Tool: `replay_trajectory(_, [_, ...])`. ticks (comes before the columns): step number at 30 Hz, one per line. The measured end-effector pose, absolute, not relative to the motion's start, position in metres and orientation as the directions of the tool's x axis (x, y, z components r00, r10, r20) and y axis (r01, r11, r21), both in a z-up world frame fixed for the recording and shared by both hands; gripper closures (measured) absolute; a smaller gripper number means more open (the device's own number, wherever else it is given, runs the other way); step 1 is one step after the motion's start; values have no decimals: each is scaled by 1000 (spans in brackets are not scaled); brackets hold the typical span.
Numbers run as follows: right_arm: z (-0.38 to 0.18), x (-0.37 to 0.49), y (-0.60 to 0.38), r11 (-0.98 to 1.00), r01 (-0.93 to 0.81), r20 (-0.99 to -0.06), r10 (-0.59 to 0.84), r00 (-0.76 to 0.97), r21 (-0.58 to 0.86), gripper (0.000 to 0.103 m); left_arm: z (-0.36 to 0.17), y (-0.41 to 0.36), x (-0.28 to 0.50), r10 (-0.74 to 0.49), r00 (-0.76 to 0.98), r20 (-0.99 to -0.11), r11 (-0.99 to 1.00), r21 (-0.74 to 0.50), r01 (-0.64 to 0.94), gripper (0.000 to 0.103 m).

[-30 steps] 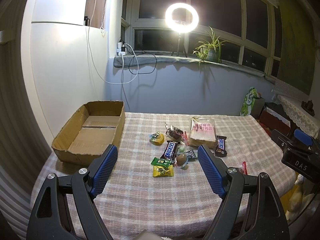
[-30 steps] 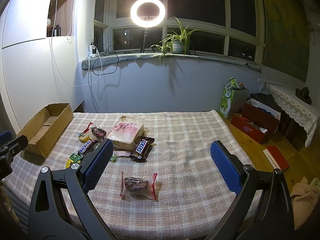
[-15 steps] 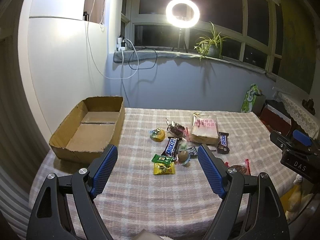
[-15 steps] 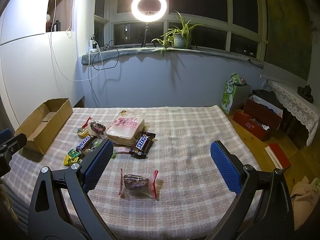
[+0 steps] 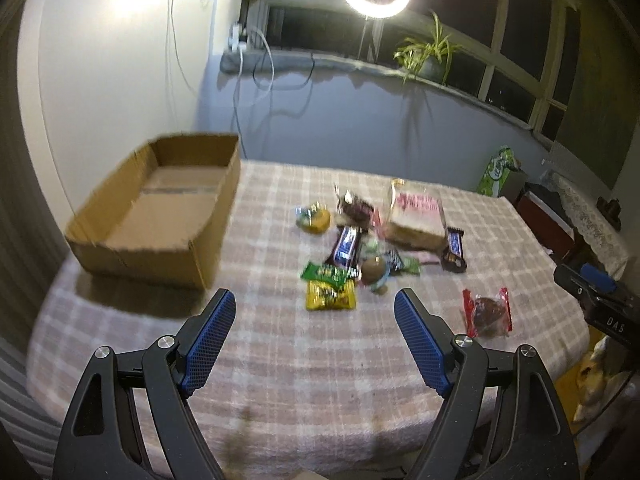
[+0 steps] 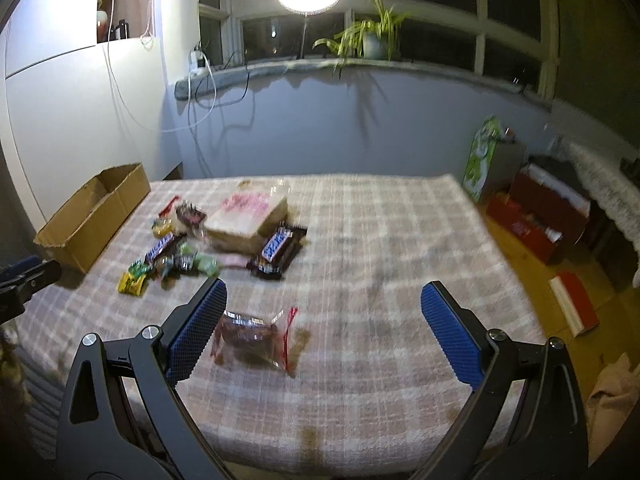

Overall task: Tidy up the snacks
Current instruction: 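Grasp the yellow candy with the left tool while the right tool grasps the bagged pastry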

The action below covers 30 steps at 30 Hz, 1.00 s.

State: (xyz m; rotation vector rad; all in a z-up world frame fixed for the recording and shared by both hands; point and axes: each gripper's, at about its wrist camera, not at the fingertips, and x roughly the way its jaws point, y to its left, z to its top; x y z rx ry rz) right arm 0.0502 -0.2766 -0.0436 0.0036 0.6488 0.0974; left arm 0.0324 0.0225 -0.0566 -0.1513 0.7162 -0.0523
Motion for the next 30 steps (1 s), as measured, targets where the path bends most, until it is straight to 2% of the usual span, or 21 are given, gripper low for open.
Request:
replay_trajectory(7, [-77,60,-263,979,-180,-677,199,709,99,3,-73,14,41,-133,717,-684,986,-161,30,29])
replay_trajectory(12, [-95,68,-248,970,-206,-719,233,654,127,3,-81,13,53,-166,700,-695,982,-178,56,30])
replay_trajectory(16, [-105,78,-241,973,-193,-739,222,636,126,3,-93,10,71,-186,673,-716,980,-180,79,30])
replay_trajectory(30, [-127,103,-220,981,-188,-784,156,601,51,3,-127,4,110,-97,632,-769,994,-107,22,30])
